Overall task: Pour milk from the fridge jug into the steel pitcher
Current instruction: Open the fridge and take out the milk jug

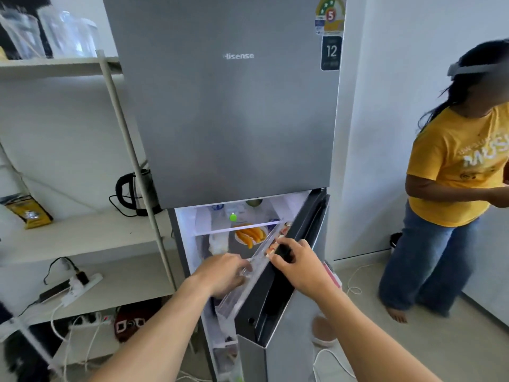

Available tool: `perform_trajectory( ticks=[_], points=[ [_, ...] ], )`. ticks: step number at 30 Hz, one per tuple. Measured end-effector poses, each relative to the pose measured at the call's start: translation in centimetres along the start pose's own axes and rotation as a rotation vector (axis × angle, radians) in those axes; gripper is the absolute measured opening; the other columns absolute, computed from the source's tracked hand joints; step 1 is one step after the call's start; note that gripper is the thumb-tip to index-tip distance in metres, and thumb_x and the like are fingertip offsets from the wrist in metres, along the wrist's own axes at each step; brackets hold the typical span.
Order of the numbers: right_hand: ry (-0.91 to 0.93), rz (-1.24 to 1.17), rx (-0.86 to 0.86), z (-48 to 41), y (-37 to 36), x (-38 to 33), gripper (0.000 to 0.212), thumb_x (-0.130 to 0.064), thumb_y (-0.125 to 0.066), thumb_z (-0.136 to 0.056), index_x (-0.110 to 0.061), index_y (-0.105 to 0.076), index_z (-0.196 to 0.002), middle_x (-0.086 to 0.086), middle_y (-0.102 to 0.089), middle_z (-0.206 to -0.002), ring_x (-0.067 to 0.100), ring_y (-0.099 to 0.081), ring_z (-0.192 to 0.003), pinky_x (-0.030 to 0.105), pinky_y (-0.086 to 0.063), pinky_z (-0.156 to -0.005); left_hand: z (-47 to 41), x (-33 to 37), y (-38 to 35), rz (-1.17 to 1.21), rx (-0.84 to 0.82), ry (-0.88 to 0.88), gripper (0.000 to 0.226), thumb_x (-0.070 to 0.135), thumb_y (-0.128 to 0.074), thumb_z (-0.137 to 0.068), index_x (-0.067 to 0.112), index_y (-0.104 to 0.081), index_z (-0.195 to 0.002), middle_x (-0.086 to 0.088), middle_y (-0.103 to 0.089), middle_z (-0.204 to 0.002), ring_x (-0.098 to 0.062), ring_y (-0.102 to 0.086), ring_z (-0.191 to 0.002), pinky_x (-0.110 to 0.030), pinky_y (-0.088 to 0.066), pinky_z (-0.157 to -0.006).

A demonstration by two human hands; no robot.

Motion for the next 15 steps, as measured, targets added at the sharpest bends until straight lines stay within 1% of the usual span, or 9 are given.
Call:
perform_trajectory(
  ticks=[1, 2, 4, 6, 8, 9, 12, 15],
  points=[
    [0.008, 0.016, -0.019, 0.6, 0.3, 0.6, 0.041, -0.053, -0.051, -0.09, -0.037, -0.047, -0.128, -0.007, -0.037, -0.107, 0.006, -0.054, -0.083, 0.021, -0.05, -0.072, 0.2, 1.0, -0.5, -0.011, -0.008, -0.002, 0.032, 0.026, -0.054, -0.097, 0.037, -0.064, -0.126, 0.006, -0.062, -0.132, -0.021, -0.06, -0.119, -0.036, -0.051, -0.093],
    [0.023, 0.031, -0.027, 1.2, 0.8, 1.2, 0.037, -0.051, -0.047, -0.093, -0.038, -0.049, -0.127, -0.006, -0.032, -0.108, 0.009, -0.054, -0.086, 0.025, -0.05, -0.079, 0.4, 2.1, -1.1, -0.02, -0.011, -0.002, 0.034, 0.02, -0.055, -0.097, 0.037, -0.065, -0.125, 0.007, -0.062, -0.133, -0.021, -0.06, -0.12, -0.034, -0.05, -0.092],
    [0.053, 0.028, -0.015, 2.2, 1.7, 2.4, 0.034, -0.05, -0.043, -0.095, -0.04, -0.051, -0.127, -0.005, -0.029, -0.108, 0.012, -0.052, -0.092, 0.026, -0.045, -0.087, 0.7, 4.1, -2.2, -0.045, -0.007, -0.005, 0.047, 0.003, -0.057, -0.092, 0.036, -0.067, -0.124, 0.008, -0.061, -0.135, -0.019, -0.06, -0.12, -0.032, -0.048, -0.09],
    [0.06, -0.004, -0.015, 2.9, 3.2, 3.6, 0.032, -0.05, -0.044, -0.095, -0.043, -0.053, -0.125, -0.005, -0.03, -0.111, 0.01, -0.05, -0.094, 0.025, -0.042, -0.089, 0.7, 6.2, -3.2, -0.076, -0.017, -0.016, 0.057, -0.008, -0.057, -0.087, 0.034, -0.067, -0.124, 0.006, -0.059, -0.139, -0.02, -0.057, -0.125, -0.033, -0.048, -0.096],
    [0.047, -0.047, -0.047, 3.6, 5.0, 4.6, 0.032, -0.05, -0.046, -0.094, -0.043, -0.054, -0.125, -0.006, -0.032, -0.113, 0.006, -0.05, -0.094, 0.023, -0.04, -0.087, 0.8, 8.4, -4.1, -0.085, -0.042, -0.02, 0.06, -0.012, -0.055, -0.086, 0.033, -0.067, -0.125, 0.004, -0.055, -0.143, -0.021, -0.053, -0.131, -0.036, -0.046, -0.103],
    [0.042, -0.063, -0.061, 3.9, 5.8, 5.0, 0.033, -0.049, -0.048, -0.094, -0.042, -0.053, -0.125, -0.006, -0.033, -0.114, 0.005, -0.05, -0.094, 0.022, -0.04, -0.087, 0.9, 9.1, -4.5, -0.09, -0.054, -0.024, 0.061, -0.012, -0.054, -0.086, 0.033, -0.066, -0.125, 0.003, -0.054, -0.145, -0.022, -0.052, -0.132, -0.037, -0.046, -0.104],
    [0.009, -0.055, -0.069, 5.2, 8.9, 6.4, 0.037, -0.05, -0.05, -0.093, -0.042, -0.049, -0.129, -0.006, -0.038, -0.121, 0.013, -0.053, -0.101, 0.026, -0.045, -0.09, 0.8, 11.9, -5.3, -0.064, -0.085, -0.014, 0.063, -0.012, -0.053, -0.086, 0.035, -0.065, -0.125, 0.002, -0.053, -0.146, -0.022, -0.053, -0.132, -0.033, -0.046, -0.098],
    [-0.026, 0.03, -0.079, 6.2, 12.1, 7.3, 0.041, -0.045, -0.051, -0.094, -0.035, -0.047, -0.133, -0.003, -0.044, -0.124, 0.017, -0.052, -0.103, 0.027, -0.045, -0.087, 0.2, 14.5, -5.4, -0.015, -0.092, -0.034, 0.056, -0.007, -0.054, -0.089, 0.034, -0.065, -0.126, 0.006, -0.062, -0.137, -0.016, -0.059, -0.123, -0.029, -0.048, -0.095]
  ],
)
Point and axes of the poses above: each hand's wrist, its own z-axis away from the middle knuckle, its own y-axis out of the back of the hand, x = y × z, the point moved 3 cm from there along -z, towards the middle knuckle
